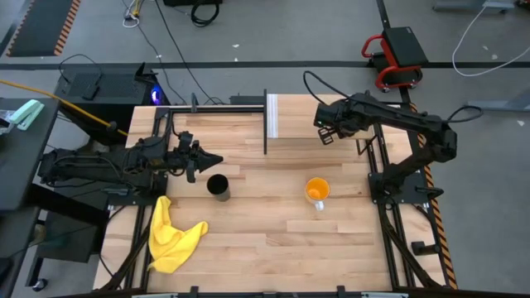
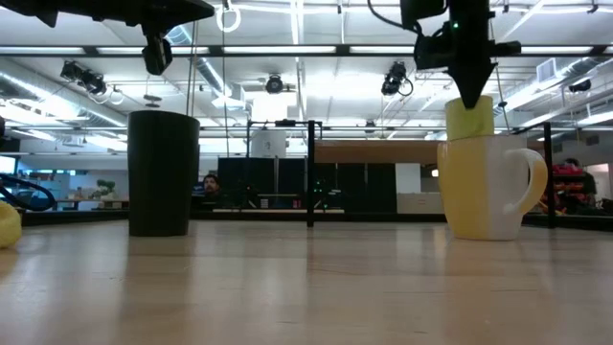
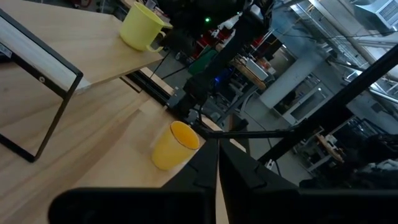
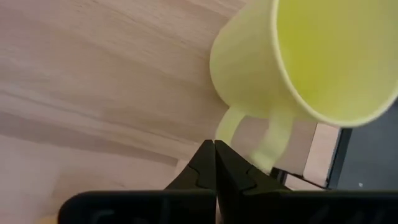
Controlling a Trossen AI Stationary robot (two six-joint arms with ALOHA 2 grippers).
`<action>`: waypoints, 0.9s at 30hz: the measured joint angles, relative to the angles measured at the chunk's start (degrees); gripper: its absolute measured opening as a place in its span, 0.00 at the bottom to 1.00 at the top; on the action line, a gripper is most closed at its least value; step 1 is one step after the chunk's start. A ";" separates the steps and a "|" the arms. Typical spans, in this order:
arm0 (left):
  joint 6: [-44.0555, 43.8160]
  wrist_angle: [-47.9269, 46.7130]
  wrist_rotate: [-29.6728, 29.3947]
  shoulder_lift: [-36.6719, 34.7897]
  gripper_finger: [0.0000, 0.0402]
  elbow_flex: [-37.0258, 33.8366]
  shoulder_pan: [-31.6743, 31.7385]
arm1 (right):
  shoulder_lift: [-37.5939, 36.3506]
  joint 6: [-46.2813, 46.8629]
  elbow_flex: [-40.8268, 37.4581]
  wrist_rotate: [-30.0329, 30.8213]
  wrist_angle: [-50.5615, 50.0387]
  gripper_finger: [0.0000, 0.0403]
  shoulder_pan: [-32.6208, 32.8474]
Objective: Stack small to large cups/mugs on shelf
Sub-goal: Put the yellow mug on the shelf, then put the orange mug on the shelf
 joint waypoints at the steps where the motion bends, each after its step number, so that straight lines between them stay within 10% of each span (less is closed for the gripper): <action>1: 0.00 0.00 0.00 0.00 0.05 0.00 0.00 | -0.50 0.08 0.00 0.01 0.02 0.00 0.17; 16: -0.01 0.00 0.00 0.00 0.06 0.00 0.01 | -4.36 2.64 0.00 -1.37 0.04 0.00 0.49; 27: 0.11 0.02 0.00 -0.02 0.04 -0.02 0.00 | -6.90 15.22 9.59 -9.26 0.42 0.01 18.83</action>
